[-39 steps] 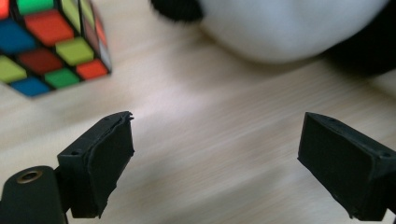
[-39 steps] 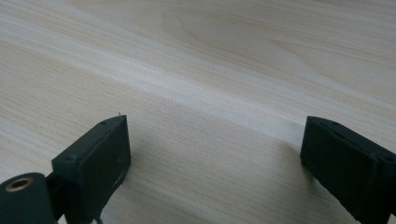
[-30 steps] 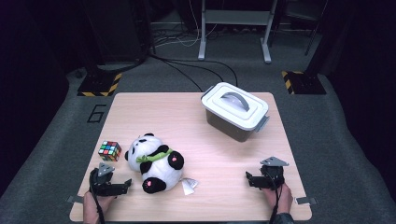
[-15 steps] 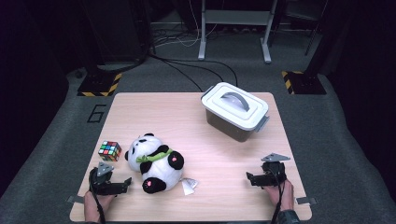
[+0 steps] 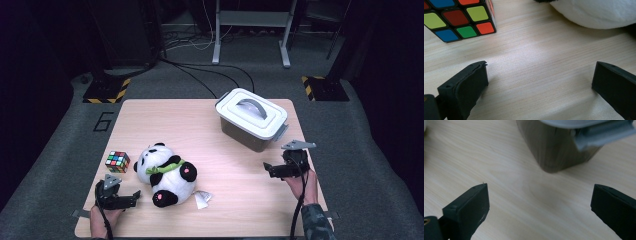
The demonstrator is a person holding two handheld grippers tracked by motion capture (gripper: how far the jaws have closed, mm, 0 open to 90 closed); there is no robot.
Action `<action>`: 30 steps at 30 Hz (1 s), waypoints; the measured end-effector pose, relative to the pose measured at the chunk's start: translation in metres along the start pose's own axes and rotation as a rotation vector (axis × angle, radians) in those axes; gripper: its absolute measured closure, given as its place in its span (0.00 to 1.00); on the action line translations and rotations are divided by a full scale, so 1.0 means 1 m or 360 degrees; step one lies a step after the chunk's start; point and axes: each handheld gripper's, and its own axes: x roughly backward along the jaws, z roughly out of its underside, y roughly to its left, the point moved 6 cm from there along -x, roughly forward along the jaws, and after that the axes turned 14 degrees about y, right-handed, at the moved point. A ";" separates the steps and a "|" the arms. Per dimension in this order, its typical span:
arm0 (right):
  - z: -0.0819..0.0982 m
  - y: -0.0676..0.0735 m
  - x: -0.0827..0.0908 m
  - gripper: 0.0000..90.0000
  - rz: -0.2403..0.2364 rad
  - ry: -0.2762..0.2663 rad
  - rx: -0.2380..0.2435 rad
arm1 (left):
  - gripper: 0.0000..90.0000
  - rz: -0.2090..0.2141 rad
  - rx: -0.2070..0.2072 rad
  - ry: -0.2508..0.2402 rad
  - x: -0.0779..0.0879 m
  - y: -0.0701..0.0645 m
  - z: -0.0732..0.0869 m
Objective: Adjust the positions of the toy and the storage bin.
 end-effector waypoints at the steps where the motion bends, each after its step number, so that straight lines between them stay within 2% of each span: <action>1: -0.005 -0.001 0.001 0.02 0.0009 0.0003 0.0008 | 0.00 0.0000 0.0002 0.0000 0.000 0.000 0.000; 5: -0.027 -0.004 0.005 0.02 0.0029 -0.0010 0.0053 | 0.00 -0.0007 -0.0022 0.0012 0.001 0.000 0.001; 6: -0.032 -0.004 0.005 0.03 0.0030 -0.0014 0.0038 | 0.00 -0.0005 -0.0018 0.0010 0.001 0.000 0.001; 8: -0.041 -0.006 0.005 0.03 0.0044 -0.0007 0.0076 | 0.00 -0.0007 -0.0016 0.0008 0.001 0.000 0.001; 12: -0.058 -0.010 0.003 0.04 0.0040 -0.0022 0.0076 | 0.00 -0.0005 -0.0014 0.0008 0.001 0.000 0.002; 13: -0.062 -0.012 0.003 0.05 0.0047 -0.0026 0.0097 | 0.00 -0.0005 -0.0015 0.0015 0.002 0.000 0.002; 18: -0.079 -0.018 0.001 0.06 0.0037 -0.0034 0.0083 | 0.00 -0.0005 -0.0015 0.0015 0.002 0.000 0.002; 30: -0.096 -0.034 -0.016 0.11 0.0036 0.0006 0.0047 | 0.00 -0.0004 -0.0016 0.0015 0.002 0.000 0.002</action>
